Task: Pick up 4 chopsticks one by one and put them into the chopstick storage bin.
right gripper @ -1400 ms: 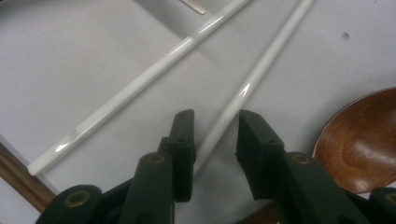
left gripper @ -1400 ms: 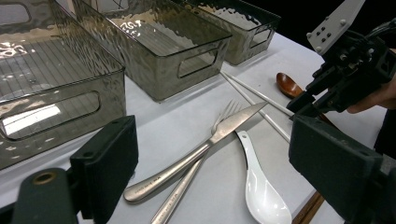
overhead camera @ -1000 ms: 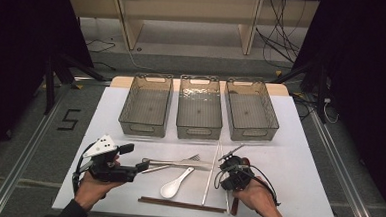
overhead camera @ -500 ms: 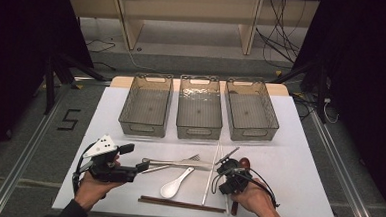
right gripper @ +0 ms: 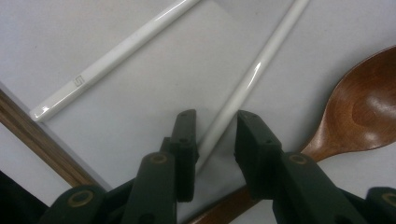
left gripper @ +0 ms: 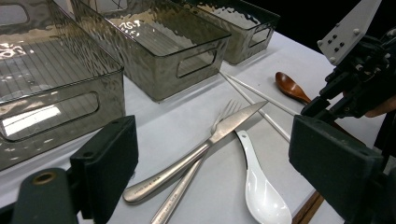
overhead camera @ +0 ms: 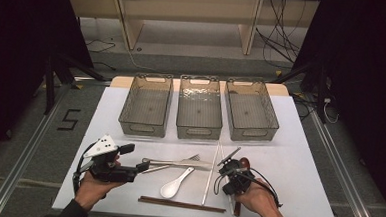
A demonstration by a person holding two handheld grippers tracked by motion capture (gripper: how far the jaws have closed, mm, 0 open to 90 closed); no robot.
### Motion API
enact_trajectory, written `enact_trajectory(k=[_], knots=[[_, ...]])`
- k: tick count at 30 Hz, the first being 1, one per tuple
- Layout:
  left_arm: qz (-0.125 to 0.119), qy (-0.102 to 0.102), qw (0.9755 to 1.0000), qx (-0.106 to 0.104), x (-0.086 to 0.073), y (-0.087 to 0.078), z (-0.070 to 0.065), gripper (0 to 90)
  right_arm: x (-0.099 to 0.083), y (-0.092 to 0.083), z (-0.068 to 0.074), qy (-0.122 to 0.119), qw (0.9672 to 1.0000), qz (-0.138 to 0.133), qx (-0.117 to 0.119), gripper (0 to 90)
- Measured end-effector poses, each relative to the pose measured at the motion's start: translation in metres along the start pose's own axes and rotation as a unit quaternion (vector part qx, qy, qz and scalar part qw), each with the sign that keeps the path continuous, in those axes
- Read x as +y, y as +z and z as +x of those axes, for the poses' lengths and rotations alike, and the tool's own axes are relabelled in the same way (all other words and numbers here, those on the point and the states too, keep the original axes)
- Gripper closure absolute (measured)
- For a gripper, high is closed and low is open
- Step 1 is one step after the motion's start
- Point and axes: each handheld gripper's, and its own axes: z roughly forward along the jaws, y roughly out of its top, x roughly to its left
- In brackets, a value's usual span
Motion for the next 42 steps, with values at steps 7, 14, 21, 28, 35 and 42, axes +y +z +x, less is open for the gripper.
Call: enact_trajectory(k=[7,14,21,28,35,42], knots=[[0.002,0.003,1.0,-0.002,0.001,0.001,-0.001,15.4,-0.001,0.0,0.0,-0.003,1.0,-0.003,0.001,68.9],[-0.001,0.001,1.0,-0.001,0.0,-0.001,0.001,15.4,0.0,-0.001,-0.002,-0.016,0.9998,0.014,-0.001,71.2],[-0.001,0.003,1.0,-0.002,0.0,-0.001,0.0,15.4,-0.005,-0.003,-0.011,-0.004,0.9997,0.022,0.009,83.3],[0.0,0.003,1.0,-0.001,0.001,-0.001,0.0,15.4,-0.008,-0.004,-0.015,0.001,0.9996,0.025,0.011,84.5],[0.001,0.003,1.0,-0.002,0.001,-0.001,0.0,15.4,-0.008,-0.004,-0.015,-0.017,0.9996,0.022,0.01,85.1],[-0.001,0.002,1.0,-0.001,0.001,-0.001,0.0,15.4,-0.01,-0.005,-0.017,-0.023,0.9996,0.016,0.01,85.3]])
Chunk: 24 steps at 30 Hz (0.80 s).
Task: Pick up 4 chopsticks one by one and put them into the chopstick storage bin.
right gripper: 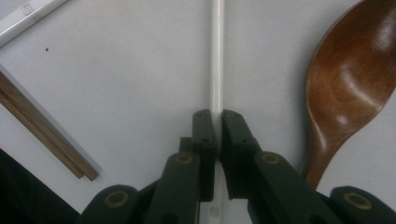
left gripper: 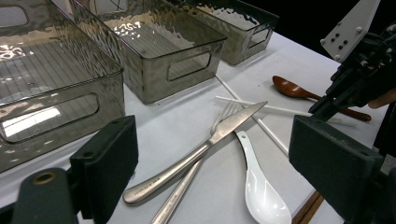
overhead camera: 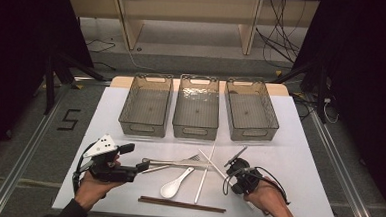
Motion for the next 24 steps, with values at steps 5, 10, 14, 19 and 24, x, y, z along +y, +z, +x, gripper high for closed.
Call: enact_trajectory(k=[5,10,14,19,24], knots=[[0.0,-0.001,1.0,0.0,0.0,0.0,0.0,15.4,-0.001,-0.008,-0.005,0.012,0.9997,-0.023,0.002,85.4],[0.0,0.0,1.0,0.0,0.0,0.0,0.0,15.4,-0.001,-0.018,-0.01,0.018,0.998,-0.06,0.008,85.3],[0.001,0.0,1.0,-0.001,0.001,0.002,-0.001,15.4,0.003,-0.031,-0.008,0.02,0.9919,-0.123,0.024,85.2],[-0.001,-0.008,0.9999,-0.008,0.003,0.007,-0.004,15.4,0.01,-0.039,0.001,0.012,0.9854,-0.166,0.035,85.2],[0.0,-0.014,0.9997,-0.022,0.008,0.016,-0.01,15.4,0.019,-0.047,0.01,0.007,0.978,-0.204,0.042,85.2]])
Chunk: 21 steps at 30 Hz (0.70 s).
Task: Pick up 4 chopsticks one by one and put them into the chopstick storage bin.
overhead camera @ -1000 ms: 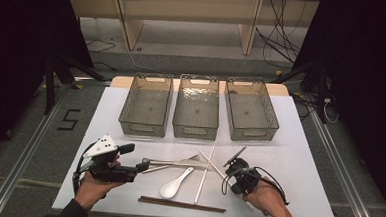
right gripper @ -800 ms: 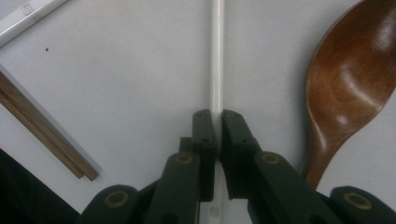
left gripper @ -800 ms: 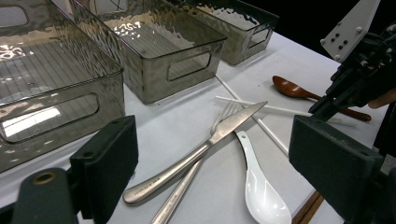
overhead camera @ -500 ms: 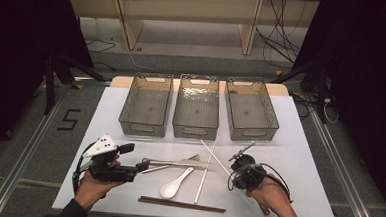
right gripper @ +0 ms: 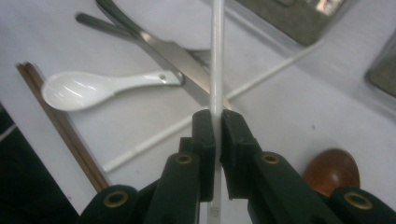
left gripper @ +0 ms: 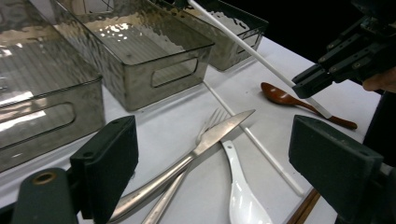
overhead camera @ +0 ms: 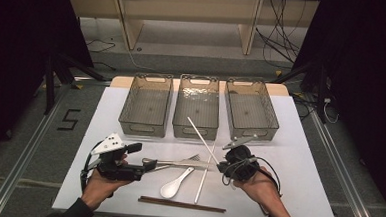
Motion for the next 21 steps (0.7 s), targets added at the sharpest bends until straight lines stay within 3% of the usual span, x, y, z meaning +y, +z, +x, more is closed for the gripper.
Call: enact_trajectory(k=[3,8,12,21], knots=[[-0.004,-0.016,0.9997,-0.015,0.004,0.007,-0.003,15.4,0.006,-0.002,0.007,-0.009,0.9996,-0.024,0.008,85.1],[-0.005,-0.027,0.9991,-0.033,0.014,0.023,-0.008,15.6,0.016,-0.004,0.02,-0.018,0.998,-0.058,0.02,85.1],[-0.006,-0.039,0.9985,-0.038,0.02,0.031,-0.01,15.6,0.024,0.0,0.032,-0.029,0.9955,-0.083,0.035,85.1],[-0.017,-0.075,0.9952,-0.06,0.028,0.038,-0.01,20.7,0.029,0.009,0.05,-0.043,0.9928,-0.098,0.054,85.1]])
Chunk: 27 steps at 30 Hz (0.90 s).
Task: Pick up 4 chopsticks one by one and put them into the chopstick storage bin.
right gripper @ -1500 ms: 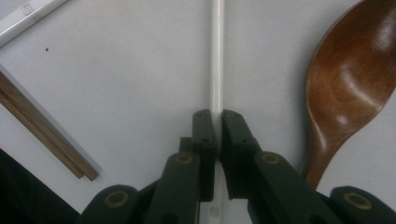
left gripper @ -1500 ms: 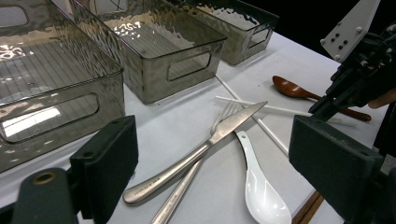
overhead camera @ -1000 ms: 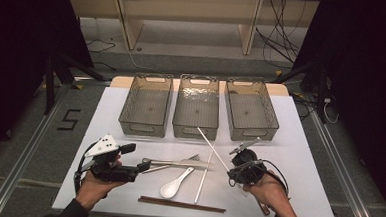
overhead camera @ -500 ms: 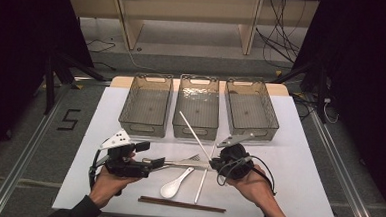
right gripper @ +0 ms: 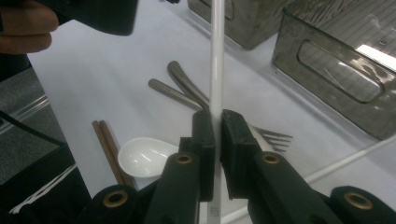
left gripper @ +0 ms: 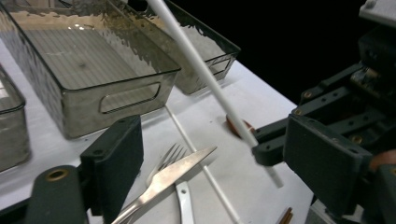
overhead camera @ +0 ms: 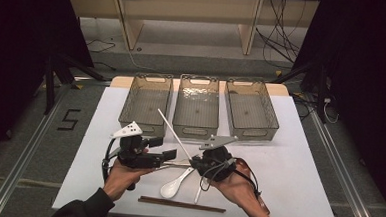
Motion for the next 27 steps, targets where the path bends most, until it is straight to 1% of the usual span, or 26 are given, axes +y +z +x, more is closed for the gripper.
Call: enact_trajectory(k=[1,3,6,7,8,11,14,17,18,19,21,22,23,24,27], knots=[[-0.003,-0.004,1.0,-0.003,0.001,0.001,0.0,22.0,0.0,0.001,0.001,-0.002,1.0,-0.003,0.001,85.1],[-0.001,-0.011,0.9999,-0.007,0.002,0.003,0.0,23.1,0.001,0.002,0.002,0.0,1.0,-0.007,0.006,85.1],[-0.003,-0.023,0.9997,-0.009,0.003,0.008,0.002,27.9,0.004,0.005,0.004,0.009,0.9997,-0.014,0.016,85.1],[-0.002,-0.027,0.9996,-0.012,0.003,0.009,0.003,31.7,0.005,0.007,0.006,0.007,0.9997,-0.018,0.015,85.1],[-0.003,-0.027,0.9995,-0.014,0.004,0.01,0.003,31.7,0.005,0.007,0.006,0.007,0.9997,-0.018,0.015,85.1],[-0.008,-0.034,0.9992,-0.021,0.005,0.011,0.001,39.4,0.005,0.008,0.009,0.003,0.9996,-0.021,0.019,85.1],[-0.006,-0.037,0.999,-0.024,0.005,0.013,0.002,41.7,0.005,0.008,0.01,0.003,0.9996,-0.024,0.018,85.0],[-0.006,-0.049,0.9983,-0.032,0.003,0.016,0.004,46.9,0.005,0.008,0.011,0.002,0.9995,-0.024,0.019,85.0],[-0.006,-0.05,0.9982,-0.032,0.003,0.017,0.005,48.6,0.005,0.008,0.011,0.002,0.9995,-0.025,0.019,85.0],[-0.006,-0.05,0.9982,-0.033,0.003,0.017,0.005,52.4,0.005,0.008,0.012,0.001,0.9995,-0.025,0.02,85.0],[-0.01,-0.054,0.9979,-0.035,0.003,0.016,0.005,54.1,0.005,0.008,0.012,0.001,0.9995,-0.026,0.019,85.0],[-0.009,-0.052,0.998,-0.037,0.003,0.016,0.007,55.4,0.004,0.008,0.012,0.001,0.9995,-0.026,0.019,85.0],[-0.01,-0.053,0.9978,-0.039,0.003,0.016,0.007,59.1,0.004,0.008,0.012,0.0,0.9995,-0.027,0.02,85.0],[-0.012,-0.055,0.9976,-0.04,0.003,0.015,0.007,59.1,0.004,0.008,0.012,0.0,0.9995,-0.027,0.02,85.0],[-0.015,-0.058,0.9972,-0.044,0.003,0.015,0.007,63.3,0.004,0.009,0.013,0.0,0.9994,-0.027,0.019,85.0]])
